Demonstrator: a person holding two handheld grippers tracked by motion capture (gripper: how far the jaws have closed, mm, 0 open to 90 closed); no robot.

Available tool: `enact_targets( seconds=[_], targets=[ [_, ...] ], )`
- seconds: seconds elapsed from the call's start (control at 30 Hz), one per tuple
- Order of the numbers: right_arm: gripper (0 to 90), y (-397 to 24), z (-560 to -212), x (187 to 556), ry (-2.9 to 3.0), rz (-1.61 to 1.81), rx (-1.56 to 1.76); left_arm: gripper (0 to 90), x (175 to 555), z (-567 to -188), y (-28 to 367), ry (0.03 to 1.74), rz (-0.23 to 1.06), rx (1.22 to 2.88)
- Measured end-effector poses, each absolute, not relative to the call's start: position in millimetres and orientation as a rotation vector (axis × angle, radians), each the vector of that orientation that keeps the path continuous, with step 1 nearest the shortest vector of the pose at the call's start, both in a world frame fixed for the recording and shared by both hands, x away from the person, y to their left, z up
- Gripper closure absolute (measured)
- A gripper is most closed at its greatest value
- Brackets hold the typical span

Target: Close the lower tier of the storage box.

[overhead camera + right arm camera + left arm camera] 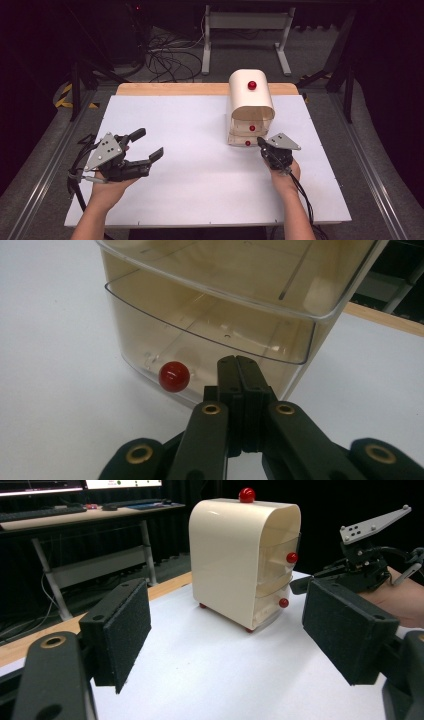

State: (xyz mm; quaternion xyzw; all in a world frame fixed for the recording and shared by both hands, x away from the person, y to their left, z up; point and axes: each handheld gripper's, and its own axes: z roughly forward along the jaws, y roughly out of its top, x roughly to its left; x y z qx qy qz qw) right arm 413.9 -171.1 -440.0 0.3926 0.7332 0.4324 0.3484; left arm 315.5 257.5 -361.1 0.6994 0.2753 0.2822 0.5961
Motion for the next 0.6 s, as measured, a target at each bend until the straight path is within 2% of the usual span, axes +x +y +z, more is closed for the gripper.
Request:
enact_targets(
  seconds=[0.6],
  targets=[
    [90.0, -175.2, -437.2, 413.7, 1.915, 1.172, 1.048, 20.2, 315.0, -360.4, 259.0, 0.642, 0.66, 1.622]
  ],
)
